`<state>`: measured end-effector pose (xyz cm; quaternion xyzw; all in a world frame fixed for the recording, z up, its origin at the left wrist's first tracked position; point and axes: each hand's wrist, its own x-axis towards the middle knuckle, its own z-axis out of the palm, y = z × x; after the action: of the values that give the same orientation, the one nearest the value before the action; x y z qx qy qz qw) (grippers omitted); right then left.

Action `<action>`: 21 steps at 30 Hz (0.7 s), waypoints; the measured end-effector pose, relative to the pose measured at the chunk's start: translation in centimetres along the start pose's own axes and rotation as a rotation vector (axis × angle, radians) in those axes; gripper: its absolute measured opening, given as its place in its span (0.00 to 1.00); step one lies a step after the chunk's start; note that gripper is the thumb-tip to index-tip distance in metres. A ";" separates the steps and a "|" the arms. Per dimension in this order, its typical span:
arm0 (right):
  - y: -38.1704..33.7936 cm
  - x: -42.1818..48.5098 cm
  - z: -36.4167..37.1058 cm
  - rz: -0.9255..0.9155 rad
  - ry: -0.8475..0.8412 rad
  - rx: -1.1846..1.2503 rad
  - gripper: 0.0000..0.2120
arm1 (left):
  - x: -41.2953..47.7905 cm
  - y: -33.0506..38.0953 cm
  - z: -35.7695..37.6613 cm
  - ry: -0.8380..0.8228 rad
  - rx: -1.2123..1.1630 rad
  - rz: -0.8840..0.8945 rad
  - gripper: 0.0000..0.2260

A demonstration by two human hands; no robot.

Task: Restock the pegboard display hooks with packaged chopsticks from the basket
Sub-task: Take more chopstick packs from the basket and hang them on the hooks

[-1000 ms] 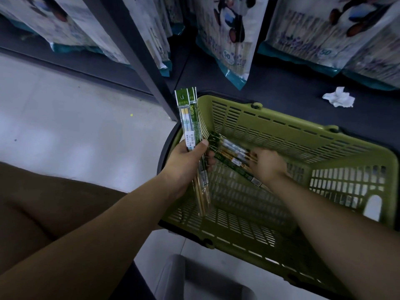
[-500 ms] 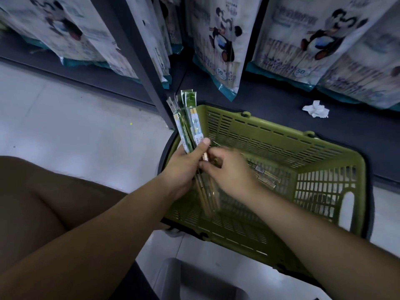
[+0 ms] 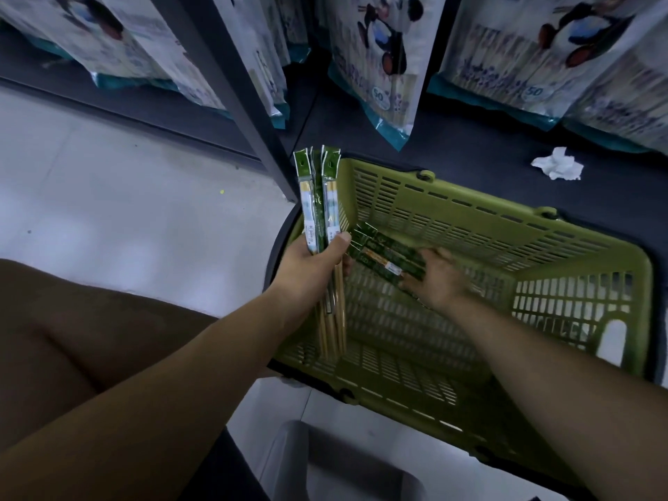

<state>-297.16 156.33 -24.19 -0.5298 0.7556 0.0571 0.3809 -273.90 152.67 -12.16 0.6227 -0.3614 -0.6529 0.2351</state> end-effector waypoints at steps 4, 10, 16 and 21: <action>0.0 1.4 1.6 0.057 0.001 -0.144 0.41 | 0.5 -0.5 -0.1 -0.003 -0.014 -0.013 0.09; -0.4 2.0 2.0 0.016 0.057 -0.231 0.26 | 1.2 -0.5 0.1 0.014 -0.047 -0.020 0.10; -0.5 2.0 1.5 0.020 0.050 -0.290 0.18 | 1.2 -0.4 0.4 0.007 -0.046 -0.020 0.08; -0.9 1.8 1.1 0.011 -0.017 -0.315 0.18 | 1.0 -0.5 0.3 0.012 -0.061 -0.021 0.08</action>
<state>-296.10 155.10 -25.83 -0.5784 0.7368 0.1814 0.2995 -274.25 152.30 -13.18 0.6229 -0.3331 -0.6625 0.2492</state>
